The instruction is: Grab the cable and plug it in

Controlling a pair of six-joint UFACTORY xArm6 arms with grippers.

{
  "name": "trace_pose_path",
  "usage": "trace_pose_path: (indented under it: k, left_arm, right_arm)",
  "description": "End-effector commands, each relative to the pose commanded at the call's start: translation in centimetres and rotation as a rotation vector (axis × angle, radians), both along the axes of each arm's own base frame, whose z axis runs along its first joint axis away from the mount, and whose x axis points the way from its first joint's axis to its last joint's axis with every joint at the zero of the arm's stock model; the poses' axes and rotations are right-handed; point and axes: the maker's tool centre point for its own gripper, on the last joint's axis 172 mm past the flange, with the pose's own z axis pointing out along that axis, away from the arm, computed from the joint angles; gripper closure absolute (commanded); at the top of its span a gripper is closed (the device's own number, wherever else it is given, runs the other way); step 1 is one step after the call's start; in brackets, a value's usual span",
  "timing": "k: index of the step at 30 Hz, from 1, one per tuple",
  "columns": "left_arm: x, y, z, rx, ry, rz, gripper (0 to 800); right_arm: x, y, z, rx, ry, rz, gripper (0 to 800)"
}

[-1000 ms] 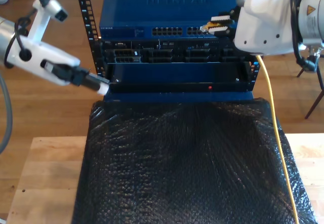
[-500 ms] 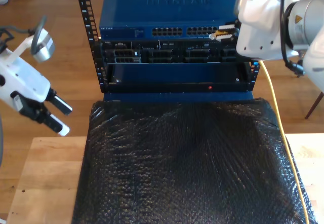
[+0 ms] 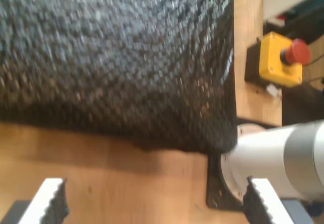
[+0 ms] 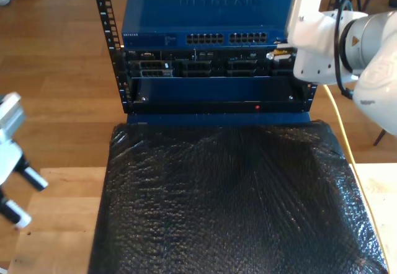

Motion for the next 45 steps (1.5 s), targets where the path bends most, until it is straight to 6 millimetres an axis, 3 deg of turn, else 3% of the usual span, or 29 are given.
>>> trace_pose_path:
  k: [12, 16, 23, 32, 37, 45]
  left_arm:
    - [-7.4, 5.2, -2.1, -0.051, -0.095, -0.13, 0]
    - [-10.9, 6.0, -3.2, -0.091, -0.111, -0.151, 0]
    - [-17.3, 5.2, -5.2, -0.166, -0.108, -0.212, 0]
    - [-22.7, 2.8, -7.4, -0.276, -0.096, -0.233, 0]
    - [-24.3, 2.9, -9.0, -0.264, -0.099, -0.258, 0]
    - [-25.1, 3.0, -11.4, -0.218, -0.161, -0.249, 0]
  right_arm:
    - [0.6, -0.6, -2.9, -0.028, 0.036, -0.015, 798]
    - [0.6, -0.8, -3.4, -0.03, 0.045, -0.018, 798]
    - [0.3, -1.1, -5.0, -0.038, 0.072, -0.022, 798]
    - [-0.4, -1.8, -6.9, -0.052, 0.09, -0.038, 798]
    - [-0.5, -1.8, -7.0, -0.052, 0.092, -0.038, 798]
    - [-0.5, -1.9, -7.1, -0.053, 0.09, -0.041, 798]
